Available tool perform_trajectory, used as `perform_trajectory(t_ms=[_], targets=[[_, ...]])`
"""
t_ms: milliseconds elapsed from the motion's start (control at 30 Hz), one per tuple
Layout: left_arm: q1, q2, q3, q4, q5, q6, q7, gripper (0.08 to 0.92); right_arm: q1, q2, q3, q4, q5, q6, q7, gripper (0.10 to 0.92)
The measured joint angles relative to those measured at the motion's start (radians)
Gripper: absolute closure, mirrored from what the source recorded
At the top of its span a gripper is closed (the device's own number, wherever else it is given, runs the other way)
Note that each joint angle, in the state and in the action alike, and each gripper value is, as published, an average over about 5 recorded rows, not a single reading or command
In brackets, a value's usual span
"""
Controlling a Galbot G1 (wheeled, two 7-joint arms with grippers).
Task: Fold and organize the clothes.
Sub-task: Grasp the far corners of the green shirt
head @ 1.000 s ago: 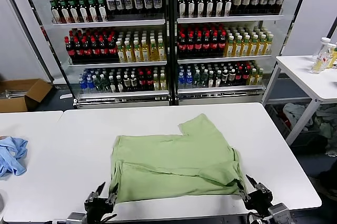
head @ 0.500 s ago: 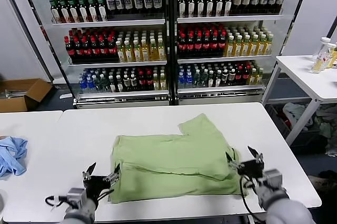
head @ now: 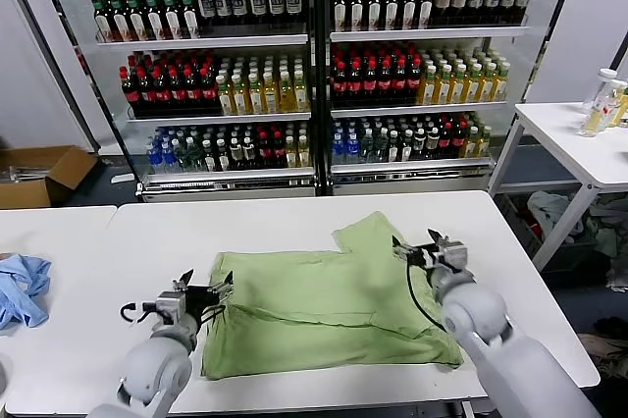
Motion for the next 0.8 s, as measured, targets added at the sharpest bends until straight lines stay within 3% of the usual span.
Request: perform_trajectory(t_ms=[567, 667, 800], targets=[[-0.195, -0.017, 0.081, 0.22, -0.035, 0.028, -0.006, 0.177, 0.233, 0.132, -0.135, -0.376, 0.017, -0.011, -0.035, 0.203], [-0.205, -0.017, 0.086, 0.237, -0.04, 0.026, -0.006, 0.216, 0.25, 0.15, -0.141, -0.418, 0.022, -0.012, -0.039, 0.205], [-0.209, -0.013, 0.09, 0.245, -0.047, 0.022, -0.003, 0.325, 0.266, 0.168, -0.147, -0.46, 0.031, -0.01, -0.044, 0.275]])
